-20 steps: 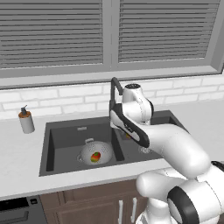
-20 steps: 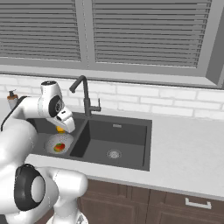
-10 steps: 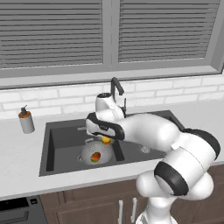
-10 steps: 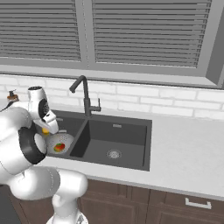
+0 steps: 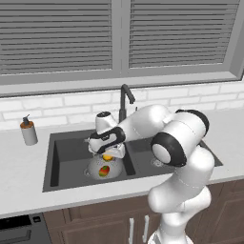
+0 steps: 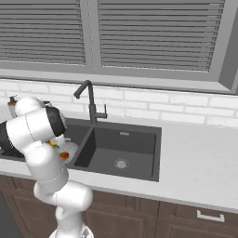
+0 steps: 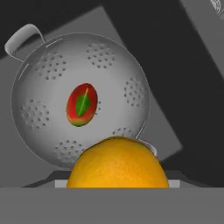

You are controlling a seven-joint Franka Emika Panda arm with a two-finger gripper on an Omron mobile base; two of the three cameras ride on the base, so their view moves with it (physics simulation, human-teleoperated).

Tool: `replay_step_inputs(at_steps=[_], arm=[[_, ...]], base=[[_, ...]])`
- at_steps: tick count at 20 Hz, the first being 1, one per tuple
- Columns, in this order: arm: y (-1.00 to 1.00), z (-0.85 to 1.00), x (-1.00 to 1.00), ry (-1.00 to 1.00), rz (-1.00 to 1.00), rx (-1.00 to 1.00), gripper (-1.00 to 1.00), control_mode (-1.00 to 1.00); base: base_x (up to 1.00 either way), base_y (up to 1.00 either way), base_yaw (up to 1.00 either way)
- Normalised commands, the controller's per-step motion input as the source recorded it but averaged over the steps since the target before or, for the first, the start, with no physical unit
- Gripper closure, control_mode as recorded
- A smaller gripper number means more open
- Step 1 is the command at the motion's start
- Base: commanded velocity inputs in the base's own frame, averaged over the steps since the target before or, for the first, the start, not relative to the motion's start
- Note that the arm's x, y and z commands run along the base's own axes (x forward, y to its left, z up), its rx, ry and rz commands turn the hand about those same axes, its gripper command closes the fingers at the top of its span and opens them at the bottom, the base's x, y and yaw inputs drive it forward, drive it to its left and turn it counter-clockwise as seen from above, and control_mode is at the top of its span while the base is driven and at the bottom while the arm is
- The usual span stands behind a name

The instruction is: Put the colander in the sink, put the mango, tangerine in the colander, and turn on the sink faucet and pour water over the colander.

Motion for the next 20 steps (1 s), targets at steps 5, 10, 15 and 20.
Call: replay_step_inputs(at_steps=[5, 10, 15, 20], arm=[[0.01, -0.53, 0.40, 0.01, -0.07, -0.02, 1.00, -1.00], [0.03, -0.44, 0.29, 0.02, -0.05, 0.00, 1.00, -1.00], [0.01, -0.48, 0.33, 0.02, -0.05, -0.01, 1.00, -1.00], [0.00, -0.40, 0.20, 0.00, -0.04, -0.01, 1.00, -1.00]], base=[[0.00, 0.00, 0.00], [0.00, 0.00, 0.00], [0.00, 0.00, 0.00], [0.00, 0.00, 0.00]])
